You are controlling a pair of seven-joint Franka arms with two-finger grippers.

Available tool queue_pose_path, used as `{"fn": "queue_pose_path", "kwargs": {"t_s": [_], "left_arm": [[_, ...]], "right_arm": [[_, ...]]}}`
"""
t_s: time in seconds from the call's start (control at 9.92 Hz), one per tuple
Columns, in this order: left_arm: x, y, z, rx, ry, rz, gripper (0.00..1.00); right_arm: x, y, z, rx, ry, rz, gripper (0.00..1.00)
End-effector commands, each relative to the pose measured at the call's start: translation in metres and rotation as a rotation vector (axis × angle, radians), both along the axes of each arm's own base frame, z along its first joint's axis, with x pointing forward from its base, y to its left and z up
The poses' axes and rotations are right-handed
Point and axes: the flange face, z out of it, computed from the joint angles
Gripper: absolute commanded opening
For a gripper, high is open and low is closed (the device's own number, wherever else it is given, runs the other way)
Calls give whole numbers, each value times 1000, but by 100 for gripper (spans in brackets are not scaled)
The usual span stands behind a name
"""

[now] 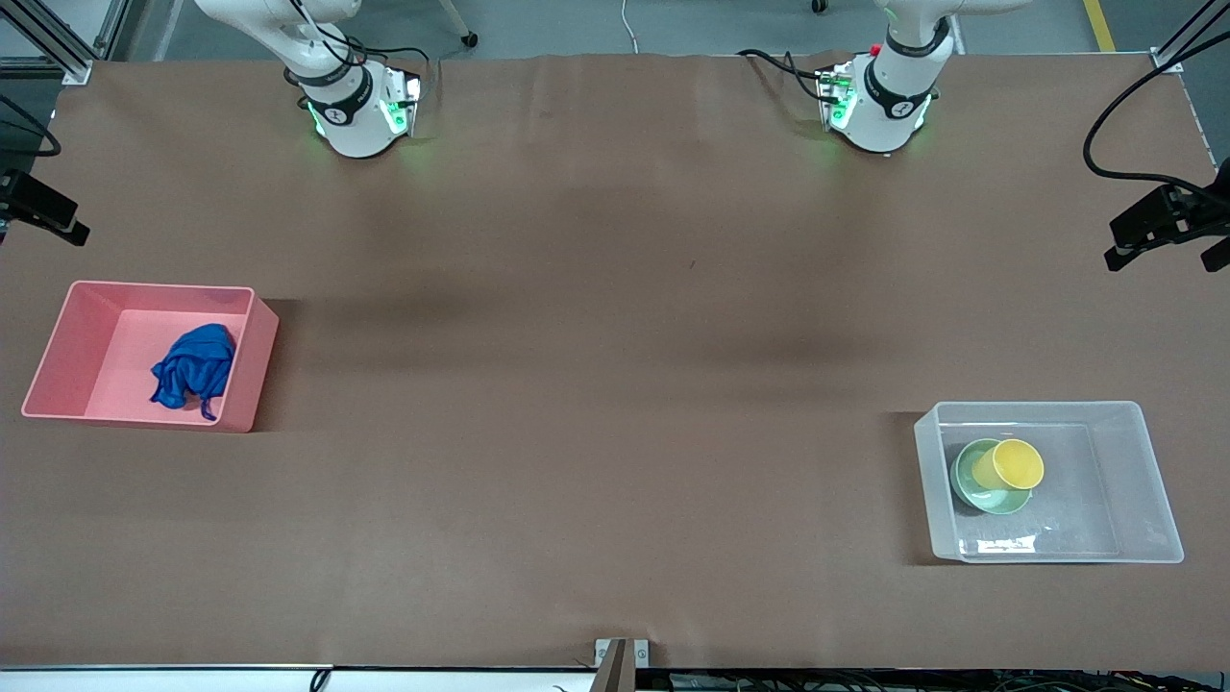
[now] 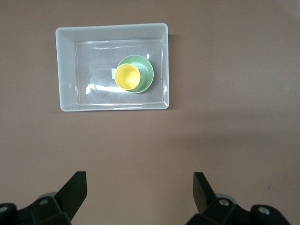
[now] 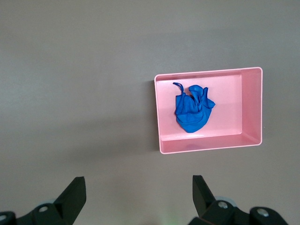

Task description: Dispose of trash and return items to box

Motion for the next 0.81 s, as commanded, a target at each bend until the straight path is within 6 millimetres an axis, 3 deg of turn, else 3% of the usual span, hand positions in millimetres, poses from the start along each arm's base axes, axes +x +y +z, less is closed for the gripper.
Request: {"fn": "queue_pose_path", "kwargs": {"t_s": [0.0, 0.71], "left_arm": [[1, 2, -22, 18, 66, 5, 100], [-10, -3, -23, -19, 72, 9, 100]], "right_arm": [[-1, -2, 2, 11, 2, 6, 100], [-2, -2, 2, 11, 5, 8, 100]]}}
